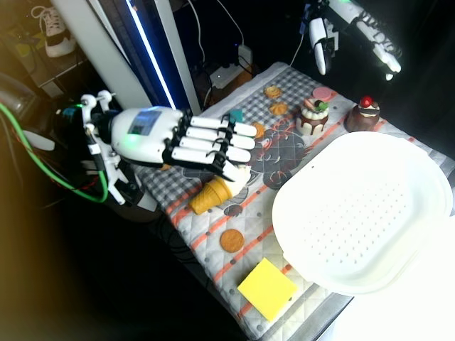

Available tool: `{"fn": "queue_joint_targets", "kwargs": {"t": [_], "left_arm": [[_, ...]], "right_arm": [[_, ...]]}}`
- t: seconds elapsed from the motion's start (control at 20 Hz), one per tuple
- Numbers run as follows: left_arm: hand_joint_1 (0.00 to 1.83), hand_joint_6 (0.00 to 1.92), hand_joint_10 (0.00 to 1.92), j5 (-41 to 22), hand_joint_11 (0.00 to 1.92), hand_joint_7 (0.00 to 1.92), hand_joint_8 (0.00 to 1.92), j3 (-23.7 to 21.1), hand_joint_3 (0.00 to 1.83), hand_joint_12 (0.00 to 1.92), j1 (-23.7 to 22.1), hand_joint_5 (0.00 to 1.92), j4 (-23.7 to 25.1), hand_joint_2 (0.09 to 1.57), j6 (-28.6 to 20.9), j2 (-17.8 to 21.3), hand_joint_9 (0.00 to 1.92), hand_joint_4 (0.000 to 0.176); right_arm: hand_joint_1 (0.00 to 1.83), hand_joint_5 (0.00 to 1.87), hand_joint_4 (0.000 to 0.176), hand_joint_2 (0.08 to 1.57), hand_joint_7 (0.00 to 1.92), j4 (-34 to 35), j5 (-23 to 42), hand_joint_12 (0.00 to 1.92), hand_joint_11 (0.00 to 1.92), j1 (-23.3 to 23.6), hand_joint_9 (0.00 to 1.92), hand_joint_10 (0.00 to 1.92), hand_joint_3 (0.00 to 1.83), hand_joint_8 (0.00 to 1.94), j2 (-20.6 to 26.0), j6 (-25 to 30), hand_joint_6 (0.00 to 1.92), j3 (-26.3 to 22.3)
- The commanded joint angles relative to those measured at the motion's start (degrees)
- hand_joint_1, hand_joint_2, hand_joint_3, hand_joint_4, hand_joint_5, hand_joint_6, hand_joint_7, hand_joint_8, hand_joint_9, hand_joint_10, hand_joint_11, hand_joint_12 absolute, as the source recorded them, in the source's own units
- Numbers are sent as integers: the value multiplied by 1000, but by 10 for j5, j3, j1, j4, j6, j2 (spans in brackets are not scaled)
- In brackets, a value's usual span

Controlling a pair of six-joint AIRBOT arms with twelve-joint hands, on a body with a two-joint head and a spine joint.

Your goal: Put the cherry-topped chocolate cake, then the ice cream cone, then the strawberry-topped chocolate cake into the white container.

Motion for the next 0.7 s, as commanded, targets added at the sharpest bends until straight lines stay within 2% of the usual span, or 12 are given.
{"fn": "queue_joint_targets", "kwargs": {"t": [0.0,0.05,0.15,0.2,0.3,0.35,0.45,0.5,0.55,0.6,0.65], "left_arm": [[710,1,1,-63,0,5,1,5,2,723,-6,55,4,1228,-2,0,0,28],[728,0,0,-61,0,0,0,7,0,659,-6,54,0,1207,-2,-1,0,31],[759,0,0,-53,0,0,0,15,0,609,-6,33,-12,1175,-2,-7,0,52],[773,3,0,-48,0,0,0,20,0,512,-6,14,-17,1169,-2,-10,0,61],[794,1,0,-35,0,0,0,33,0,463,-9,14,-34,1156,-2,-19,0,72],[807,2,0,-27,0,0,0,41,0,520,-12,34,-42,1161,-2,-24,0,54],[840,2,14,8,0,0,0,71,0,921,-26,62,-68,1171,-2,-43,52,60],[855,2,4,22,0,0,0,83,1,909,-32,71,-77,1178,-2,-51,33,51],[918,2,0,39,0,0,0,95,1,776,-39,94,-86,1184,-2,-58,6,38],[921,2,0,51,0,0,0,105,0,670,-44,115,-94,1180,-2,-65,0,48],[938,0,0,69,0,0,0,121,4,650,-50,109,-105,1191,-1,-75,0,52]], "right_arm": [[723,0,0,1173,0,4,79,1164,0,1,19,10,19,0,2,-2,0,1],[706,0,0,1169,0,5,82,1249,0,-2,32,18,8,0,2,-2,0,1],[686,0,0,1170,0,7,83,1388,0,-4,50,35,3,0,2,-2,0,0],[676,0,0,1176,0,8,83,1335,0,-5,27,31,3,0,2,-2,0,0],[680,0,0,1184,0,10,84,1203,0,-6,1,2,2,0,2,-2,0,0],[647,0,0,1189,0,11,85,1197,0,-6,0,0,4,0,2,-2,0,0],[640,0,0,1193,0,11,85,1244,0,-8,2,1,3,0,2,-2,0,0],[625,0,0,1193,0,11,85,1248,0,-9,0,0,3,0,2,-2,0,-1],[598,0,0,1207,0,12,85,1251,0,-9,3,1,9,0,2,-2,0,-1],[597,0,0,1211,0,12,85,1203,0,-9,0,0,5,0,2,-2,0,-1],[596,0,0,1209,0,12,85,1191,0,-10,0,0,3,0,2,-2,0,-2]]}}
